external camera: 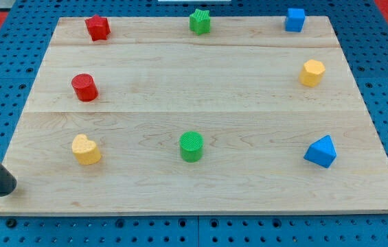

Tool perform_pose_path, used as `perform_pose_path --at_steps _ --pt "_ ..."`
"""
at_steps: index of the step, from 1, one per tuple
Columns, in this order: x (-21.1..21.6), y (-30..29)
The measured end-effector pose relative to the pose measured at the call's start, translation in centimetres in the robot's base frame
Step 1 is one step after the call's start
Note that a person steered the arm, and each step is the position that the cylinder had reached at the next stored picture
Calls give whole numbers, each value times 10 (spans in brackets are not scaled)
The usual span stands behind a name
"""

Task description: Move the yellow heart towards the center

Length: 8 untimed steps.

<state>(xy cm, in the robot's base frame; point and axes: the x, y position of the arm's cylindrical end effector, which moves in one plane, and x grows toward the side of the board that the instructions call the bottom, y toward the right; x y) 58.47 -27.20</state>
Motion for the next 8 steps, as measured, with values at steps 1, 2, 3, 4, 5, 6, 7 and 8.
perform_pose_path --at_steps 1,2,3,4,5,6,7,8 --pt "-8 41" --pt "-17 68" --pt "-26 80" --pt "-47 109" --pt "-72 113" --pt "-81 98" --pt "-97 133" --pt "-122 131"
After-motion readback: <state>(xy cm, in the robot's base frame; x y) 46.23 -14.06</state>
